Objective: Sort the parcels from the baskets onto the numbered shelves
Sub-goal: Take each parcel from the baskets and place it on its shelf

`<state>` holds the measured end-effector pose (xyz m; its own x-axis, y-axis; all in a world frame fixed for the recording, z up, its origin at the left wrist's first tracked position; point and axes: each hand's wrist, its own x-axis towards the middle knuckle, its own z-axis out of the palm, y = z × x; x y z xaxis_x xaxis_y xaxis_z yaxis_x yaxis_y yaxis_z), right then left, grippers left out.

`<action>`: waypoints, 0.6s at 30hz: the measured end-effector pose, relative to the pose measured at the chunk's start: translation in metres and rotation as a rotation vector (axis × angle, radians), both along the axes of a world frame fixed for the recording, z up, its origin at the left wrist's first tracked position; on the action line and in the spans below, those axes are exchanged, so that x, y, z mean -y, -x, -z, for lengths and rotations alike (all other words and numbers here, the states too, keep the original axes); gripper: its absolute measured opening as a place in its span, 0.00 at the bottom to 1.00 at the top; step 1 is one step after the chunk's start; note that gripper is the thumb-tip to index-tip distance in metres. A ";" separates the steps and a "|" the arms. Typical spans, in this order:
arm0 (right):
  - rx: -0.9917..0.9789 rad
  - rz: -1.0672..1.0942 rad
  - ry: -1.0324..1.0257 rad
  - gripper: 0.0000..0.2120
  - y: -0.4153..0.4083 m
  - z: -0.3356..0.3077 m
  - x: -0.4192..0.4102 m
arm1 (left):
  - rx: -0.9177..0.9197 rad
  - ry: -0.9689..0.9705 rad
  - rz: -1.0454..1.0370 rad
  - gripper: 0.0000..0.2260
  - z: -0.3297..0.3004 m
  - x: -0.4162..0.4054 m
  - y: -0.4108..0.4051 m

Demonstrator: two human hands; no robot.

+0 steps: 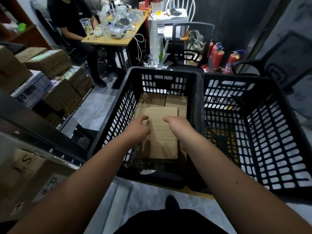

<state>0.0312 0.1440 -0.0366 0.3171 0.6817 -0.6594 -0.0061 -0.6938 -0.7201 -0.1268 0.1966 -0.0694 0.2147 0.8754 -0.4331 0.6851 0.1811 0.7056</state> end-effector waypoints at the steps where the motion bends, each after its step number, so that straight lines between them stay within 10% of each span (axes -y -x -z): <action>1: 0.001 -0.001 0.023 0.31 -0.001 0.002 0.001 | 0.035 0.016 0.000 0.29 0.006 0.002 -0.001; 12: -0.098 0.115 0.048 0.43 -0.003 0.036 0.008 | 0.217 0.354 -0.161 0.17 0.027 0.012 0.011; 18: -0.138 0.229 -0.138 0.21 0.000 0.013 -0.001 | 0.397 0.191 -0.257 0.19 0.010 0.005 0.013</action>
<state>0.0307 0.1454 -0.0494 0.3871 0.6886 -0.6132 -0.2555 -0.5589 -0.7889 -0.1396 0.1920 -0.0793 0.1838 0.8346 -0.5192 0.2871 0.4596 0.8404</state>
